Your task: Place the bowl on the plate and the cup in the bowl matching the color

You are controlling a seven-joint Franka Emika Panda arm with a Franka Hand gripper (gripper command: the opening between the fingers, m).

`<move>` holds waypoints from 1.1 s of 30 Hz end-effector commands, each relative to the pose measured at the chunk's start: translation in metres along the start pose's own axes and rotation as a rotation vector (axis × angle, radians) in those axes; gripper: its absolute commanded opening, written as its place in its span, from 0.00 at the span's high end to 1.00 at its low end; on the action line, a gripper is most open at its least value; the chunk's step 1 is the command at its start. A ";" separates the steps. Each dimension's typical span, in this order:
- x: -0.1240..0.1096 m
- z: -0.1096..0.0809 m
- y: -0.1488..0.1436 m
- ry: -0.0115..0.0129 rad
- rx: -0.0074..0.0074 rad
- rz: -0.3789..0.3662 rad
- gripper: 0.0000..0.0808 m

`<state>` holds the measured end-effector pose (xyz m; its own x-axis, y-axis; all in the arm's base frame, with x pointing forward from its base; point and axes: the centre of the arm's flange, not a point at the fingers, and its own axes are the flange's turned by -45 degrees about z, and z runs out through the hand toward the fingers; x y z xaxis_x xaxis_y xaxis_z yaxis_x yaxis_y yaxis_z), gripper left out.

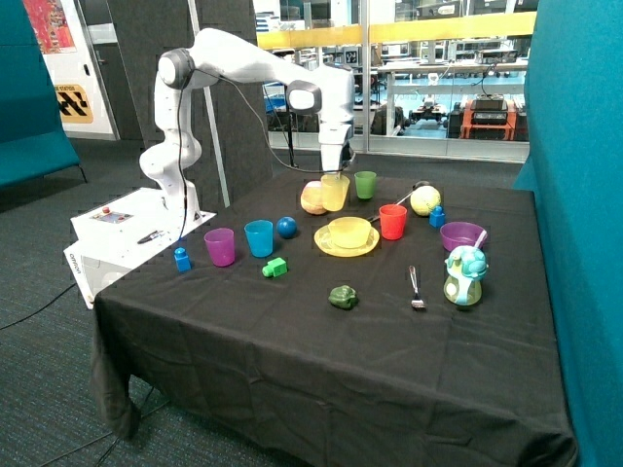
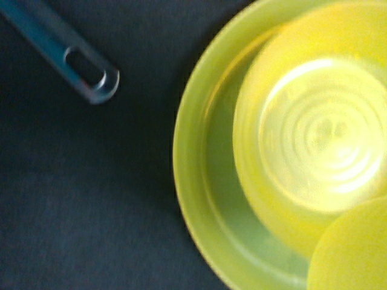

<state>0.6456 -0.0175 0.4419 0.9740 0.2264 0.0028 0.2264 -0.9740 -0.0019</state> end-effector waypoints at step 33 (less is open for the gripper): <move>0.044 0.071 0.015 -0.0028 -0.0019 0.007 1.00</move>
<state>0.6979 -0.0150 0.3837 0.9741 0.2259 -0.0129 0.2259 -0.9742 -0.0031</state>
